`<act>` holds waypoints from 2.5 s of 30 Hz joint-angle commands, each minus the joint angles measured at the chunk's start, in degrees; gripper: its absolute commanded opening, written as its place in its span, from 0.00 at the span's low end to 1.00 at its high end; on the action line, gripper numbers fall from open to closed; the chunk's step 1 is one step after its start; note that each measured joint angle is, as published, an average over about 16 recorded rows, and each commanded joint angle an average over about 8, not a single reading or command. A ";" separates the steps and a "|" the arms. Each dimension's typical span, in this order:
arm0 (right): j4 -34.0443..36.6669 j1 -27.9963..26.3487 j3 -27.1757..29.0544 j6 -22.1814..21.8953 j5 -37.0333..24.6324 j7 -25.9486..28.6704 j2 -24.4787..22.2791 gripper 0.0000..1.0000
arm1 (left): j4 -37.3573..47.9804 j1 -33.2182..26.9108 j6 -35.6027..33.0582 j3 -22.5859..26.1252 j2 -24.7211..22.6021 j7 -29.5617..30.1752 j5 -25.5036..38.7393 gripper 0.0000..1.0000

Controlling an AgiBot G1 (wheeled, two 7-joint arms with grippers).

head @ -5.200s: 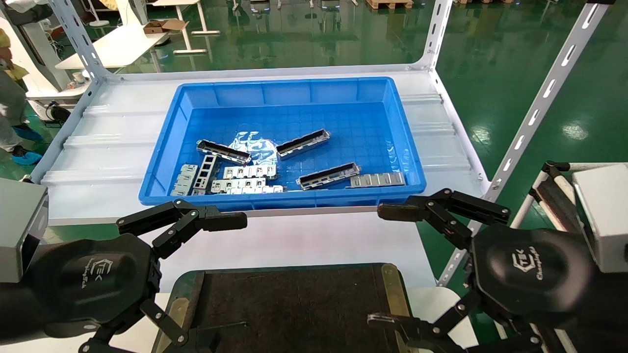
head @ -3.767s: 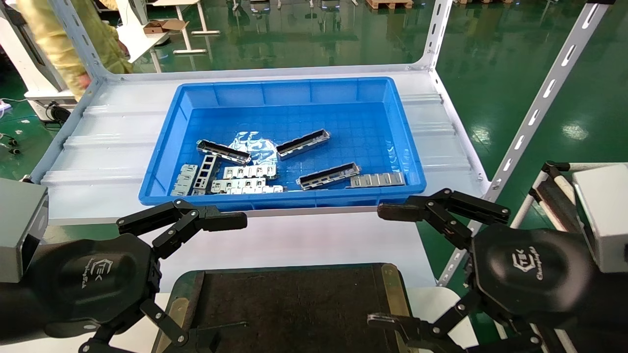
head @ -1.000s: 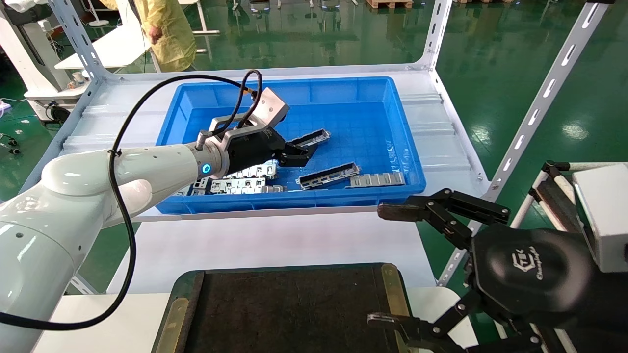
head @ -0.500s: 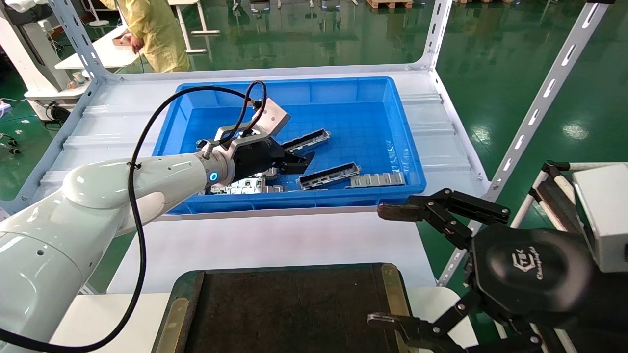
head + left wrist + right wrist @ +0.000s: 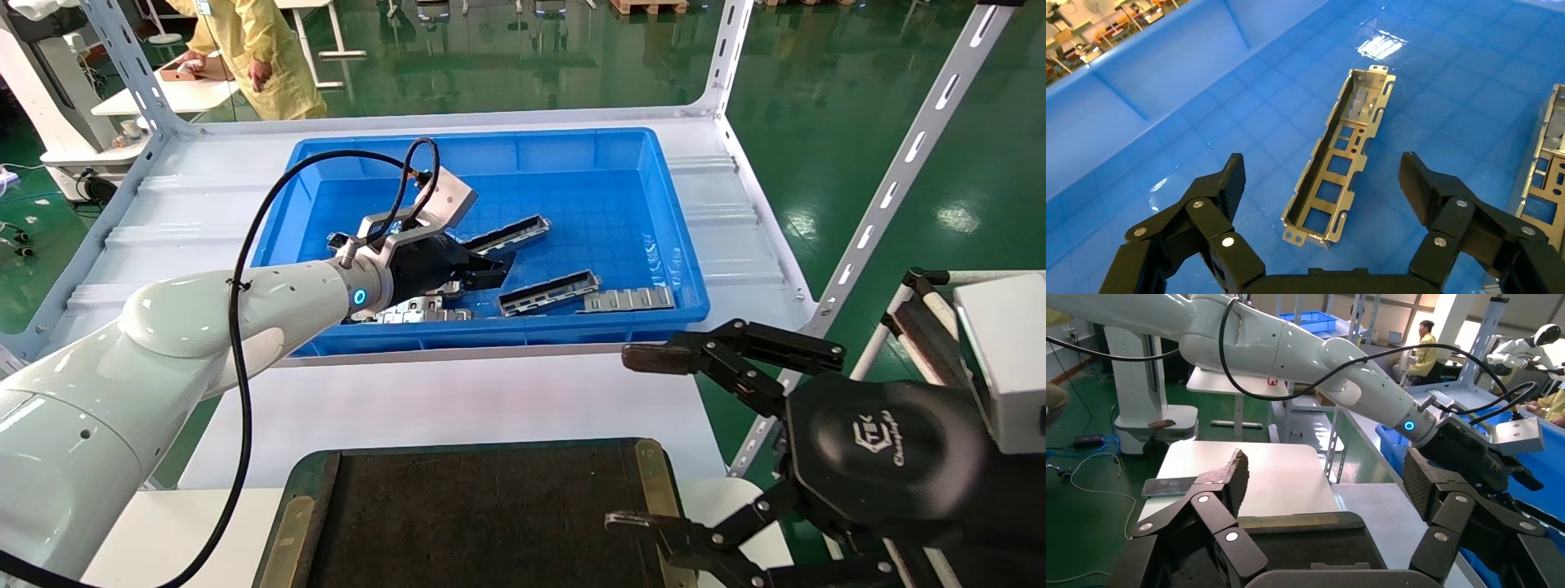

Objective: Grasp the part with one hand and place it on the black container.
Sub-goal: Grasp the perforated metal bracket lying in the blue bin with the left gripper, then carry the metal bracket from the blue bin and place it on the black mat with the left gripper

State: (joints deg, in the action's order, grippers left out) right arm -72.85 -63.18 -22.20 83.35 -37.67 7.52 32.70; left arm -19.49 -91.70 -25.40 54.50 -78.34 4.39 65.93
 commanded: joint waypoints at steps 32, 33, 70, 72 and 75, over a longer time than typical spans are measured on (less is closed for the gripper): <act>0.00 0.00 -0.02 -0.01 0.01 -0.01 -0.01 0.00 | 0.24 -1.07 0.30 6.16 0.82 -2.45 -10.00 0.00; 0.00 0.00 -0.02 -0.01 0.01 -0.01 -0.01 0.00 | 0.30 -1.34 -0.22 5.82 0.93 -3.16 -10.52 0.00; 0.00 -0.01 -0.03 -0.01 0.02 -0.02 -0.01 0.00 | -27.87 6.17 -43.60 -1.73 27.08 -12.25 -25.05 0.00; 0.00 -0.01 -0.04 -0.01 0.02 -0.02 -0.01 0.00 | -33.19 8.73 -41.48 -1.36 29.24 -10.28 -25.20 0.00; 0.00 -0.01 -0.04 -0.01 0.02 -0.02 -0.01 0.00 | -41.04 12.84 -37.01 -0.62 32.36 -7.26 -25.08 0.00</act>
State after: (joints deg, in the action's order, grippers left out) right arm -72.85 -63.19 -22.24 83.34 -37.65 7.50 32.69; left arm -59.83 -78.72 -61.37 54.17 -46.39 -3.07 41.37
